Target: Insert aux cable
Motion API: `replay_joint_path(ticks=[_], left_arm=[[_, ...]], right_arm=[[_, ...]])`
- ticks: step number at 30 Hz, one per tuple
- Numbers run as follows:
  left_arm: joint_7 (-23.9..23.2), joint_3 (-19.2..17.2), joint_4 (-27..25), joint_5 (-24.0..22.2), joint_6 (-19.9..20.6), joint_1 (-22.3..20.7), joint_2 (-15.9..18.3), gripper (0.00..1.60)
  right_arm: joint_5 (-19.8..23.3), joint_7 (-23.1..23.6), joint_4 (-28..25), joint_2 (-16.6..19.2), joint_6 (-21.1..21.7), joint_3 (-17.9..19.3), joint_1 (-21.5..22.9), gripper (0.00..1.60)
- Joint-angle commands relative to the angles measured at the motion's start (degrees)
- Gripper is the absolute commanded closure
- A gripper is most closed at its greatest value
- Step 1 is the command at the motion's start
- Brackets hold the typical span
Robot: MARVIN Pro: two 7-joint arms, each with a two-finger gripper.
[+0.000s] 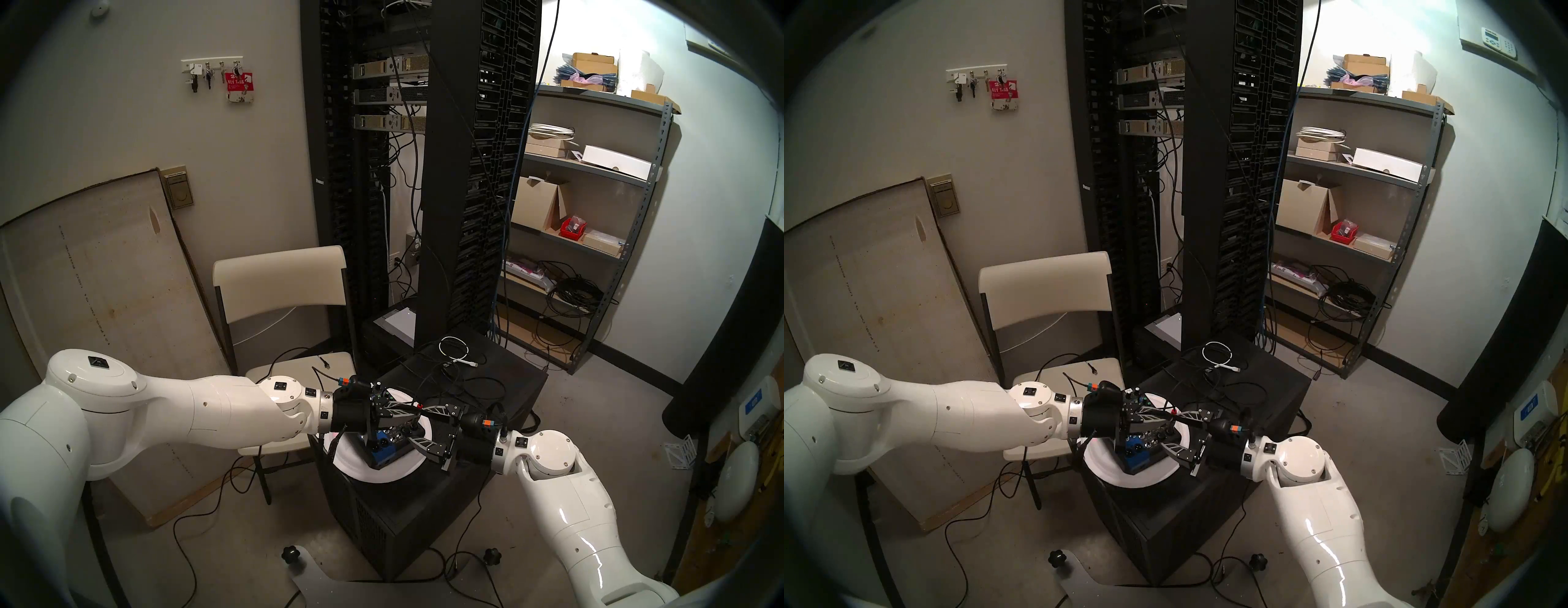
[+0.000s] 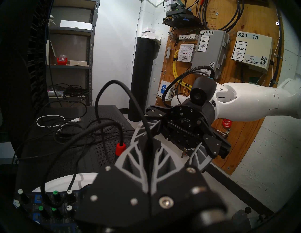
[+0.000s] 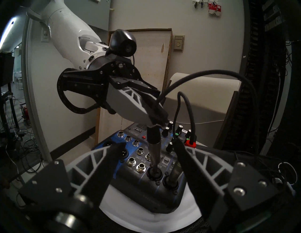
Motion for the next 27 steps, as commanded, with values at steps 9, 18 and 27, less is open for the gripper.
replay_joint_path(ticks=[9,18,27], left_arm=[[0.21,3.99,1.31,1.23,2.38,2.89,0.09,1.6],[0.13,4.36,1.45,0.93,2.11,2.9,0.0,1.6],[-0.08,4.71,1.59,0.57,1.83,2.8,-0.17,1.6]], right_arm=[[0.07,0.37,-1.74,-1.09,-0.03,-1.27,0.6,0.81],[-0.1,0.35,-1.93,-1.4,-0.03,-1.78,0.54,0.85],[-0.26,0.41,-1.92,-1.39,0.16,-2.0,0.59,1.6]])
